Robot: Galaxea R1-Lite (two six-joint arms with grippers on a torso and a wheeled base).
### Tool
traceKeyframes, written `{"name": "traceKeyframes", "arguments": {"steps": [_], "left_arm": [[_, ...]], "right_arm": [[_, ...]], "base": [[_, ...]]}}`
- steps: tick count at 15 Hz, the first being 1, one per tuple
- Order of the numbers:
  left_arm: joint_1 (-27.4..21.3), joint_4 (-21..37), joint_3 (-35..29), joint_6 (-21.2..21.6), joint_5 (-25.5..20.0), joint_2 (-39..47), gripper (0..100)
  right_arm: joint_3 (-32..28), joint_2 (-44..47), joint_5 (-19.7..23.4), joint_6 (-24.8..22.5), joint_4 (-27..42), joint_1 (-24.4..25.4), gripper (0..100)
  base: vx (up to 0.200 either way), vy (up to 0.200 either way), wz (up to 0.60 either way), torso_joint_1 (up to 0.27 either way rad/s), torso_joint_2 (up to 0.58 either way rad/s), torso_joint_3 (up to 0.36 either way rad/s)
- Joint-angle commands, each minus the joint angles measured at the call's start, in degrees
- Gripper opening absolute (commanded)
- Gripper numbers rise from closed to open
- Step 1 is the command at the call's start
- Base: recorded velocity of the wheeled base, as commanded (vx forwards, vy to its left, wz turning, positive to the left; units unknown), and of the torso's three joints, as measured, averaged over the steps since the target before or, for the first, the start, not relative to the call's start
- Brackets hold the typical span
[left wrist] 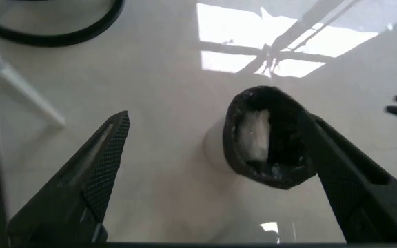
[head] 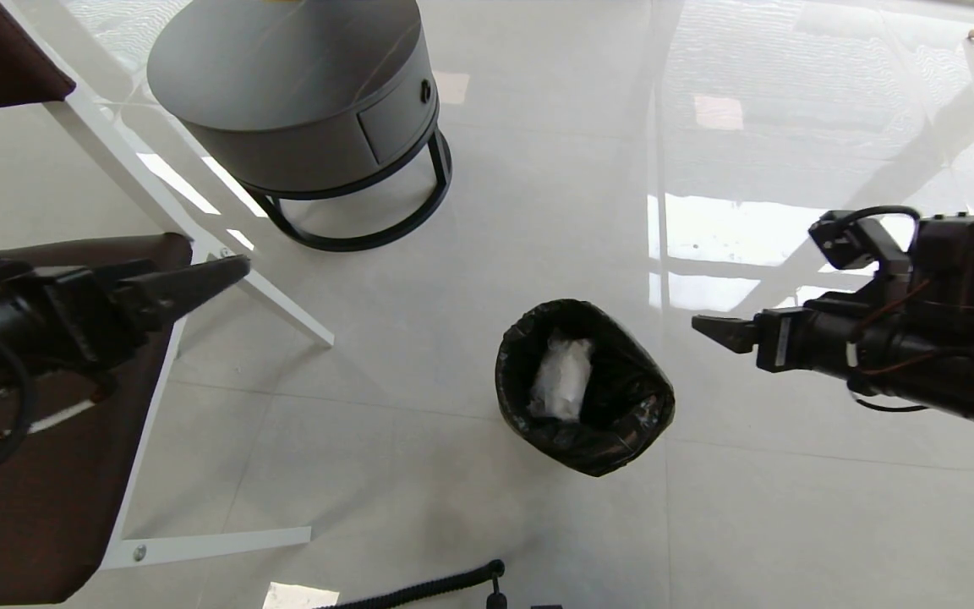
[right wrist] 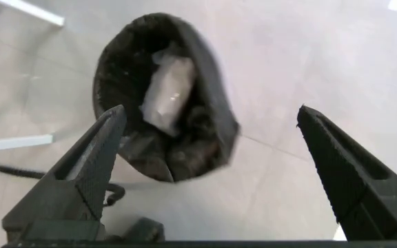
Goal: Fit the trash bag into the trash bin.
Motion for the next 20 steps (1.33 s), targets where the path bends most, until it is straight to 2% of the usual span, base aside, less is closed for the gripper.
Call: {"name": "traceKeyframes", "arguments": {"steps": [1,2,4,6,7,9,10,13,14,16,19,20], "left_arm": [[0.1,12.5,-7.0,-0.1,4.7,-14.0,100],[0.3,21.7,-10.4,-0.1,8.8,-19.0,100],[0.3,34.3,-12.2,0.0,16.0,-26.5,100],[0.5,44.3,-9.4,0.0,16.4,-35.0,100],[1.7,47.8,-7.1,0.0,16.8,-38.2,100],[7.4,50.0,-3.1,0.0,16.8,-42.7,100],[12.5,49.9,1.7,0.4,14.9,-47.3,100],[12.6,49.1,10.1,0.6,3.0,-54.4,100],[12.5,46.3,14.1,0.6,-0.7,-55.4,100],[12.5,36.2,24.3,0.6,-2.5,-56.1,100],[11.2,16.2,41.6,1.6,-2.2,-60.0,100],[10.8,16.2,41.8,1.6,-1.5,-61.4,100]], "right_arm": [[2.8,-14.2,-6.2,-0.2,6.7,0.1,100],[5.0,-19.3,-10.5,-0.2,10.3,0.1,100],[12.4,-27.3,-13.7,-0.4,12.8,-0.6,100],[20.9,-36.2,-15.3,-1.0,13.5,-0.7,100],[24.5,-39.3,-17.9,-2.0,15.1,-0.7,100],[29.1,-44.0,-23.3,-2.9,17.1,-0.7,100],[32.6,-48.4,-25.9,-3.9,17.9,-0.7,100],[40.3,-57.3,-26.2,-7.4,20.0,-1.6,100],[42.7,-59.4,-26.1,-8.7,19.9,-2.6,100],[46.2,-63.0,-26.0,-10.5,19.8,-4.5,100],[48.3,-69.3,-26.0,-10.6,21.0,-7.5,100],[48.3,-71.1,-26.0,-10.6,22.1,-8.7,100]], "base": [[0.000,0.000,0.00,0.000,0.00,0.000],[0.000,0.000,0.00,0.000,0.00,0.000],[0.000,0.000,0.00,0.000,0.00,0.000],[0.000,0.000,0.00,0.000,0.00,0.000],[0.000,0.000,0.00,0.000,0.00,0.000],[0.000,0.000,0.00,0.000,0.00,0.000],[0.000,0.000,0.00,0.000,0.00,0.000],[0.000,0.000,0.00,0.000,0.00,0.000],[0.000,0.000,0.00,0.000,0.00,0.000],[0.000,0.000,0.00,0.000,0.00,0.000],[0.000,0.000,0.00,0.000,0.00,0.000],[0.000,0.000,0.00,0.000,0.00,0.000]]}}
